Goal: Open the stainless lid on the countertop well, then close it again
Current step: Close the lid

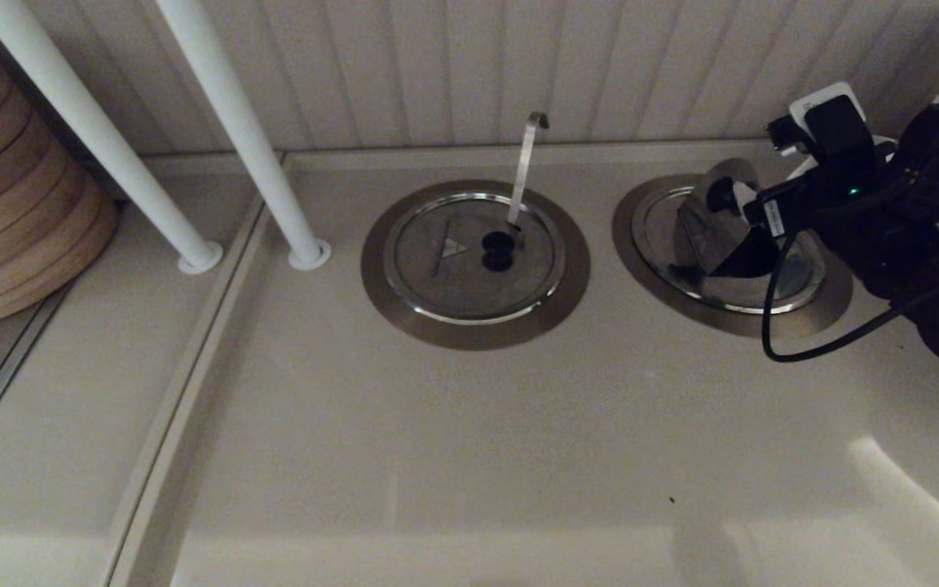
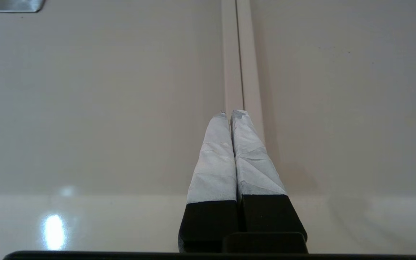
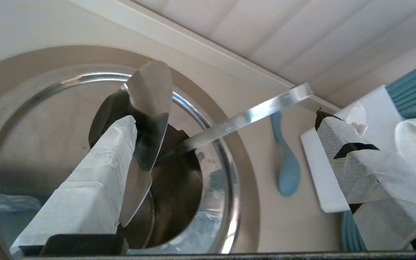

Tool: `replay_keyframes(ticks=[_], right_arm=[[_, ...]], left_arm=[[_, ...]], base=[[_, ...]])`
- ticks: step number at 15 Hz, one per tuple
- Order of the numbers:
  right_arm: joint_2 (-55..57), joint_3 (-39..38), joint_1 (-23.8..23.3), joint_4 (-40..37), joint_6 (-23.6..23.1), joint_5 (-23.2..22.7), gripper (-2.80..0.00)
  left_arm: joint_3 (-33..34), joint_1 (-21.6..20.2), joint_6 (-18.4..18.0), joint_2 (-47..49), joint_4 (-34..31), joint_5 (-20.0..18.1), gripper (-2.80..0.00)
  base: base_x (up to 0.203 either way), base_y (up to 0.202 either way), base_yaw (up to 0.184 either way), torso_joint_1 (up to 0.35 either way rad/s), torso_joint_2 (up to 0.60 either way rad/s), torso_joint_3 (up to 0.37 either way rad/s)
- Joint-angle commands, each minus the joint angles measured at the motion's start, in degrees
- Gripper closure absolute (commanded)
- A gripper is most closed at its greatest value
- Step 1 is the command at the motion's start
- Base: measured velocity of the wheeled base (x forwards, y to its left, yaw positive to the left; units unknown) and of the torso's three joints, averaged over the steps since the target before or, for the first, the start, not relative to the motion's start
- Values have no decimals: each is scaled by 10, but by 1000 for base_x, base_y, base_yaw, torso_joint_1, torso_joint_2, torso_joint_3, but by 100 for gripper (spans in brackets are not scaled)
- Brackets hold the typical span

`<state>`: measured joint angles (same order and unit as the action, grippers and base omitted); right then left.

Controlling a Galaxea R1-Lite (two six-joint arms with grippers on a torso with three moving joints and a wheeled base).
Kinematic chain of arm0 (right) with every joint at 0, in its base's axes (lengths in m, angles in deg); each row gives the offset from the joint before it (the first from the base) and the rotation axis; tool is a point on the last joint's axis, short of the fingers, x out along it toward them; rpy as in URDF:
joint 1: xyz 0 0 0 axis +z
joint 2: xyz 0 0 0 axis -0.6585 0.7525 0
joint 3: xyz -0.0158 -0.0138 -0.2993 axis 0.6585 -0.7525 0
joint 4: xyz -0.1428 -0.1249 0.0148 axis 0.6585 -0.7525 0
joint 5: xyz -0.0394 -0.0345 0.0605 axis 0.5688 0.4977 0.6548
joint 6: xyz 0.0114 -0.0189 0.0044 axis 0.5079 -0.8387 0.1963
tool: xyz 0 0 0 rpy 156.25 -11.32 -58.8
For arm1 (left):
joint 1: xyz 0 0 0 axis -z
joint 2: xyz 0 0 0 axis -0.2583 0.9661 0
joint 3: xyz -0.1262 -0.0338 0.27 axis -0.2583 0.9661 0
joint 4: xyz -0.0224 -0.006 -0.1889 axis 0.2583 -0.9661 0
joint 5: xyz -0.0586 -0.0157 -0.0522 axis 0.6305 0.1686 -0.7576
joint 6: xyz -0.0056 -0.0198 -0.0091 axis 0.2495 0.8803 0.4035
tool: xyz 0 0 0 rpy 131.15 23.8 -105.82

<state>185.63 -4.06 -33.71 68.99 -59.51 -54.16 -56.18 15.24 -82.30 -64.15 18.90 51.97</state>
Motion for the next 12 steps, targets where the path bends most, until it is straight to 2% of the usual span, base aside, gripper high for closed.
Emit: replay_keyframes(ticks=[1,12], right_arm=[[-9,-9,-9,3,-10,1,-280],[-9,-4,-13,3,-7,2,-280]], left_arm=[[0,0,0,1,0,0,0],[0,0,0,1,0,0,0]], base=[[0,0,0,0,0,0],[0,0,0,0,0,0]])
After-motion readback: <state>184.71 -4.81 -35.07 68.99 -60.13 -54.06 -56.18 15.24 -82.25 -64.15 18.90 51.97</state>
